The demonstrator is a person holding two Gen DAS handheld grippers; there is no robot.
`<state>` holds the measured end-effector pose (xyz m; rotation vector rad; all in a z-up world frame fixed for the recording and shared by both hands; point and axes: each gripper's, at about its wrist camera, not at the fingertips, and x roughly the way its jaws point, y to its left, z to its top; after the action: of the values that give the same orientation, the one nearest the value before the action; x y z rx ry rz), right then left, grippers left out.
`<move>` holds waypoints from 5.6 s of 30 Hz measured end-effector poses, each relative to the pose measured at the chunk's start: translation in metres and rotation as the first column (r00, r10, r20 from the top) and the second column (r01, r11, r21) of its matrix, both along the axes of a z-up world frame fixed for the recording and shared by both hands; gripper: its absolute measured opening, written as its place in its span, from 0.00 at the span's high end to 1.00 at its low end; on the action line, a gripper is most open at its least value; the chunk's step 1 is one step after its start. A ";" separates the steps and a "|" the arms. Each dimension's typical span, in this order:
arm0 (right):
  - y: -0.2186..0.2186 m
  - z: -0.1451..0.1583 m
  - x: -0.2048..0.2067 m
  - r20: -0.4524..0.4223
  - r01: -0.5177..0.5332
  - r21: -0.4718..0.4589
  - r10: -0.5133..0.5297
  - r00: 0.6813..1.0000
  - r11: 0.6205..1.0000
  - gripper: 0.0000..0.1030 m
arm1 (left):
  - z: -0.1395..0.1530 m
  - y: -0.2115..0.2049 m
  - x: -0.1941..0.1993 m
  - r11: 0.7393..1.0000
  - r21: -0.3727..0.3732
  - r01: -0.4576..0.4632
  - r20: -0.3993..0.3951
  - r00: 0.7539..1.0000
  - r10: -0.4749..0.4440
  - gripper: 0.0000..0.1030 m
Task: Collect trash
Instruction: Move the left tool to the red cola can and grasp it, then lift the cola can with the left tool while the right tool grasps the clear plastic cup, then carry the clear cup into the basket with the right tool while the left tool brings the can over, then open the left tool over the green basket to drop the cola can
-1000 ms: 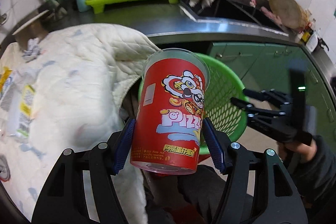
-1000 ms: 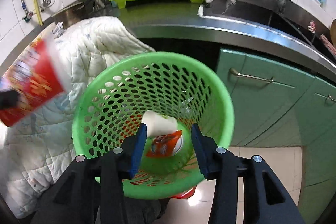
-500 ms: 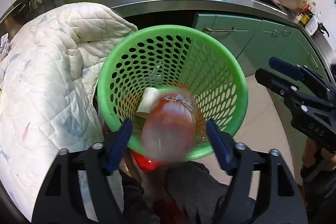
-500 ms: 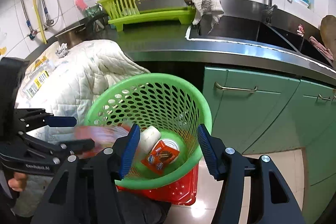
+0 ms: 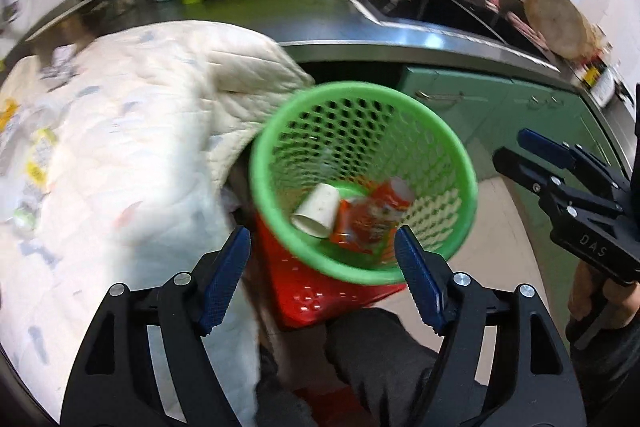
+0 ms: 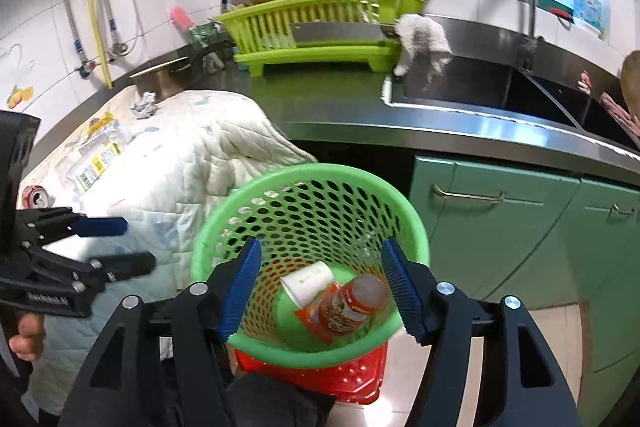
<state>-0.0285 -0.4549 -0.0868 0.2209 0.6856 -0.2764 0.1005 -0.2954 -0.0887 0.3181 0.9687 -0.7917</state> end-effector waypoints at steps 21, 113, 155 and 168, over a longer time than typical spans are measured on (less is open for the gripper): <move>0.105 0.020 0.063 0.037 -0.260 -0.007 0.260 0.965 0.966 0.33 | 0.064 0.253 0.071 0.704 -0.051 -0.708 0.051 0.702 0.710 0.15; 0.413 -0.020 0.382 -0.174 -0.668 0.013 0.660 0.731 0.744 0.46 | 0.046 0.441 0.132 0.443 -0.165 -0.881 -0.267 0.473 0.840 0.40; 0.014 -0.060 0.059 -0.188 -0.102 0.021 0.105 0.977 0.995 0.44 | 0.054 0.102 0.054 0.879 -0.217 -0.425 -0.239 0.896 0.374 0.40; -0.014 -0.049 0.025 -0.106 -0.049 0.069 0.056 0.993 0.996 0.36 | 0.021 -0.005 0.050 0.951 -0.149 -0.271 -0.269 0.937 0.224 0.40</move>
<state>-0.0034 -0.4690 -0.1361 0.2517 0.8076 -0.2163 0.1504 -0.3001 -0.0672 -0.0686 1.1360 -0.6915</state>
